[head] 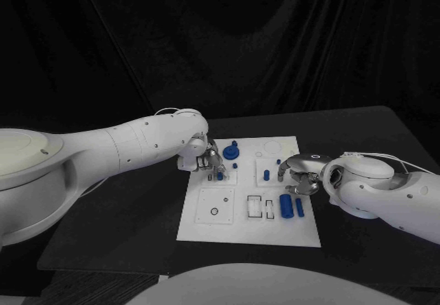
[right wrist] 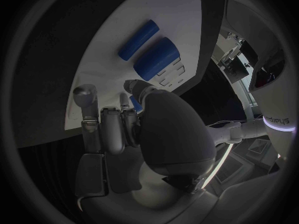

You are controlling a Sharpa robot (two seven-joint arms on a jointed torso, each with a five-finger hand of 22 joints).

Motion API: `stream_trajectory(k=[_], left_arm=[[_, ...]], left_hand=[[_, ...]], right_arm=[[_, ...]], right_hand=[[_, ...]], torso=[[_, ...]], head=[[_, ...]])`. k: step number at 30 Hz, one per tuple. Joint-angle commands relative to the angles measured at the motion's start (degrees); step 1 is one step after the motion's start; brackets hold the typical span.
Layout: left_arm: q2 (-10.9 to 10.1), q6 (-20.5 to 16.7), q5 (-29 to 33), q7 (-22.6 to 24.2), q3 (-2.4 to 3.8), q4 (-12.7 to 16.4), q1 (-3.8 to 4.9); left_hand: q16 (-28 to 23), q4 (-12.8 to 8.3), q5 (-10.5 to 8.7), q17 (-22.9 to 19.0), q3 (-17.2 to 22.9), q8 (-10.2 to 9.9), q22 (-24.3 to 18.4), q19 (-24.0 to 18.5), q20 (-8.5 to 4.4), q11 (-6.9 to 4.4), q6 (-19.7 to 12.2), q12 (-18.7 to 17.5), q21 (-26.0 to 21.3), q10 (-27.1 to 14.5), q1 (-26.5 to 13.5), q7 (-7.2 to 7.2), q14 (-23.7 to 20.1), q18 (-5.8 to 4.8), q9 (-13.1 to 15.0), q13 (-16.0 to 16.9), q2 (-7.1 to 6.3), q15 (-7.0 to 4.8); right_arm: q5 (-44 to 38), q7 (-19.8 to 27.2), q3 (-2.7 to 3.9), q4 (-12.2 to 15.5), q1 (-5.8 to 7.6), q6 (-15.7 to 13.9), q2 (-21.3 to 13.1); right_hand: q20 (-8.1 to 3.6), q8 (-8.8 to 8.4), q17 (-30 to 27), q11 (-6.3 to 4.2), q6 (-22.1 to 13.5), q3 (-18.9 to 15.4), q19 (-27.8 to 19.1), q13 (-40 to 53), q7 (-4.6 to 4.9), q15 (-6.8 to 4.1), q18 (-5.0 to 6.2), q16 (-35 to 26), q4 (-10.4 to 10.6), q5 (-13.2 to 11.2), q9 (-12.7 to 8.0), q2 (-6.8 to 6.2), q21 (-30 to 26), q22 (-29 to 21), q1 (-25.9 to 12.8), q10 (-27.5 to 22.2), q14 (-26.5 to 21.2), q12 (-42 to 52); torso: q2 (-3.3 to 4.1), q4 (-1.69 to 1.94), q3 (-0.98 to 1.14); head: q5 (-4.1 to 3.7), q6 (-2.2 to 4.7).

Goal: Assemble the parts on the task board

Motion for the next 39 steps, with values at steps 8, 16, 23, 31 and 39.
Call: stream_trajectory(k=[8,16,23,31,39], left_arm=[[0.0,1.1,0.2,-0.4,-0.08,0.1,-0.27],[-1.2,-1.8,0.1,0.5,-0.08,1.7,-0.27],[-4.1,-5.0,-2.2,1.9,-0.07,6.0,0.57],[-9.0,-6.5,-2.9,3.8,-0.07,11.7,4.91],[-13.7,-8.1,-3.0,9.3,-0.07,15.9,7.95]], left_hand=[[0.6,0.5,-0.83,15.2,-5.6,0.2,12.0,0.1,-0.05,-0.26,0.4,0.0,-0.4,3.3,-1.1,-1.0,5.9,2.1,4.3,13.6,0.4,0.1],[0.6,1.2,-1.09,15.2,-7.9,1.9,12.3,0.6,-0.2,-0.47,-0.1,0.3,0.2,3.9,-1.6,-1.23,5.9,1.92,7.6,13.9,0.01,-0.19],[0.6,2.8,-1.4,15.2,-11.3,3.9,12.6,1.4,-0.72,-0.97,0.2,0.9,1.3,4.9,-2.2,-1.74,5.9,1.69,10.9,14.5,-1.16,-0.61],[0.6,3.1,-1.27,15.2,-11.9,4.4,12.6,1.5,-0.97,-1.23,0.4,0.8,1.3,4.7,-1.2,-2.03,5.9,1.69,11.7,14.4,-0.69,-0.85],[0.6,2.6,0.71,15.2,-11.3,4.5,13.3,2.8,-1.19,-1.49,0.4,1.5,3.4,5.9,2.1,-2.31,5.9,1.17,12.4,15.2,0.91,-1.07]], right_arm=[[-0.1,-0.6,-0.04,0.0,-0.18,-0.1,0.0],[-0.1,-0.5,-0.04,0.0,-0.22,-0.3,-0.1],[-0.1,-0.4,-0.04,0.2,-0.22,-0.5,-0.6],[-0.1,0.6,-0.04,0.5,-0.21,-2.1,-1.3],[-0.1,2.0,-0.03,1.3,-0.2,-4.6,-2.6]], right_hand=[[0.26,0.72,8.9,0.44,0.4,1.2,-0.5,9.3,0.58,0.33,1.24,-1.1,-0.3,1.7,-0.8,0.91,-1.1,5.2,0.3,-0.9,-0.3,-0.9],[0.26,0.72,8.9,0.44,0.4,1.2,-0.5,9.3,0.58,0.33,1.24,-1.1,-0.3,1.7,-0.8,0.91,-1.1,5.2,0.3,-0.9,-0.3,-0.9],[0.29,0.72,8.9,0.47,0.3,1.3,-0.6,9.2,0.61,0.36,1.27,-1.1,-0.4,1.7,-0.8,0.87,-1.3,5.2,0.3,-1.0,-0.3,-1.0],[0.33,0.76,8.9,0.49,0.3,1.2,-0.6,9.2,0.61,0.4,1.23,-1.1,-0.3,1.7,-0.9,0.73,-1.1,5.3,0.0,-0.9,-0.3,-0.9],[0.38,0.9,9.1,0.52,0.5,1.0,-0.4,9.3,0.62,0.44,1.16,-0.8,-0.2,1.6,-0.9,0.59,-0.8,5.3,-0.4,-0.7,-0.2,-0.8]], torso=[[-0.08,-0.06,-0.05],[-0.04,-0.03,-0.06],[-0.06,-0.02,-0.06],[-0.09,-0.03,-0.07],[-0.12,-0.14,0.02]], head=[[0.08,0.0],[0.11,0.0],[0.1,0.0],[-0.14,0.0],[0.27,0.0]])
